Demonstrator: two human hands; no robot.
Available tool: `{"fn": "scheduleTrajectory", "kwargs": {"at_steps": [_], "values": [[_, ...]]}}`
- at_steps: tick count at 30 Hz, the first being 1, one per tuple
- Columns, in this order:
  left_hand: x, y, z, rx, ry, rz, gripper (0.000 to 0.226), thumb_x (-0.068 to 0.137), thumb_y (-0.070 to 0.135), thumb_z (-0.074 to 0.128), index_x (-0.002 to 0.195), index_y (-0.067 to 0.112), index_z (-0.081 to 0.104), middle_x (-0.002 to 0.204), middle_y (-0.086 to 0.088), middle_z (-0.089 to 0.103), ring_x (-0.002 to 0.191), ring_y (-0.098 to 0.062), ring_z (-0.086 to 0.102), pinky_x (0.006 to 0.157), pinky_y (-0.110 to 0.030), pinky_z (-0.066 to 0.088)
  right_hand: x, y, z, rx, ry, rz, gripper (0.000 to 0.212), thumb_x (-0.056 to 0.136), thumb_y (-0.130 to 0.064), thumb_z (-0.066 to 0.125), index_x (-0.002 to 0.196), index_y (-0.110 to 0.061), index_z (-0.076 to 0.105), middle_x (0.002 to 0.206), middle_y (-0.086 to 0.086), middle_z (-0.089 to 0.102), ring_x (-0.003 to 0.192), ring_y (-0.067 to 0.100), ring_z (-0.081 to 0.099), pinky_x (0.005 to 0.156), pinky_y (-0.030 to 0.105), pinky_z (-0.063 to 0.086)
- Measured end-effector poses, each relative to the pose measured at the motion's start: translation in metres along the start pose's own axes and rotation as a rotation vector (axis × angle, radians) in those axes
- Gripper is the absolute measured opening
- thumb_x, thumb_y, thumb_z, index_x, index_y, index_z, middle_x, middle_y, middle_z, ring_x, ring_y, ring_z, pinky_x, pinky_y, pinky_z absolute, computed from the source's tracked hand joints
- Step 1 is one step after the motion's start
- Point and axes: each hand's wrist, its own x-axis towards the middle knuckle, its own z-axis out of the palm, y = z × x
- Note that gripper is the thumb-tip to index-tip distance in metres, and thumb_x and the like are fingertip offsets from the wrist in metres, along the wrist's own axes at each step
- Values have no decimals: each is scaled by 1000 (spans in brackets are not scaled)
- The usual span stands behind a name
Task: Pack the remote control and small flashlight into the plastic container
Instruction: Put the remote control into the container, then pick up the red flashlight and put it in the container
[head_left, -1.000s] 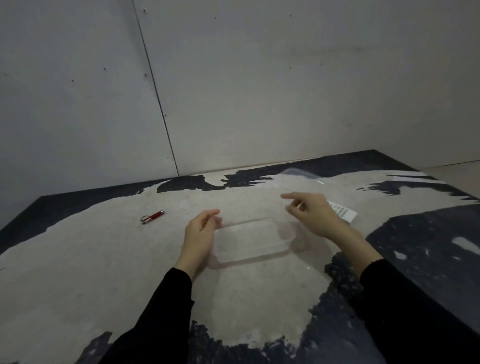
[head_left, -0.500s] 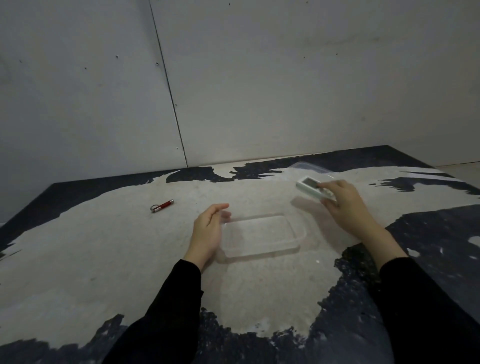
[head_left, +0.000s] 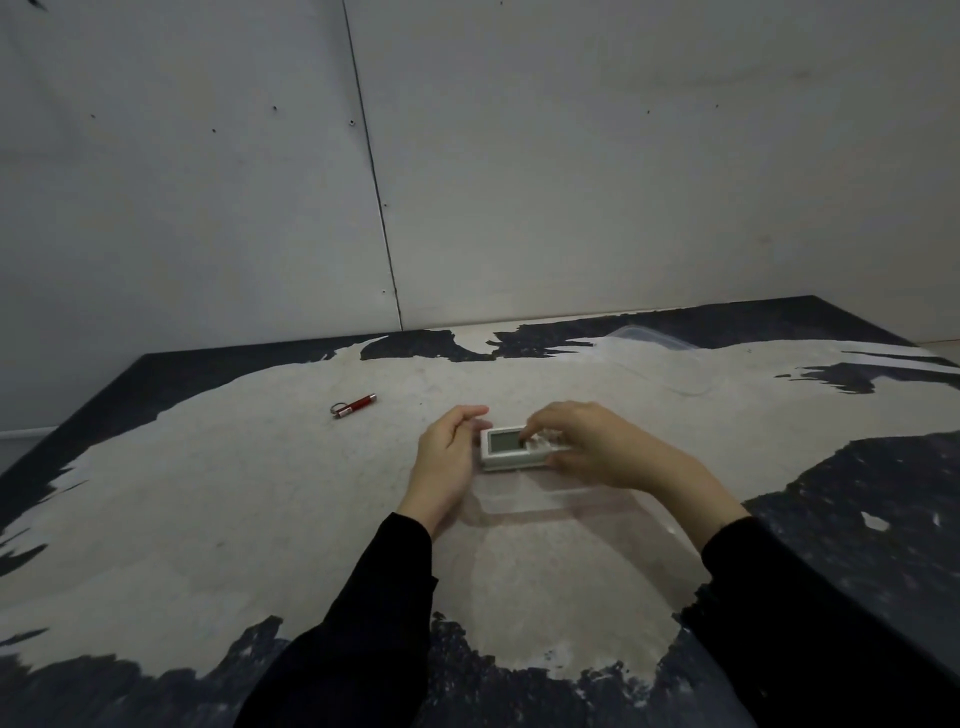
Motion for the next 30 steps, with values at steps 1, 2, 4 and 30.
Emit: {"fn": "scheduleTrajectory", "kwargs": {"at_steps": [1,2,4,30], "values": [[0,1,-1,17,-4,2,27,94,10,40,106,13,65,101,-6,67,96,-16,61,74,-7,47,0,0,1,-10,-5,4,35,79,-12,62,112,-23,62,119,4,63,108,22,55,92,32,40],[1,2,-2,28,0,5,28,94,12,40,108,14,64,105,-4,66,101,-14,59,80,-11,46,-2,-1,1,-8,-5,4,33,82,-12,60,113,-21,63,123,4,62,112,22,53,94,30,38],[1,2,-9,43,45,28,28,95,15,41,111,16,64,108,-3,66,104,-13,59,90,-22,46,-6,1,-2,44,64,-8,27,88,-15,56,113,-19,65,129,5,58,120,21,49,96,24,33],[28,38,-48,504,-58,335,11,86,10,59,94,15,63,78,0,55,64,-23,60,62,-37,50,-21,10,-17,228,529,133,26,89,-19,57,114,-17,61,113,1,65,100,8,55,89,21,38]]}}
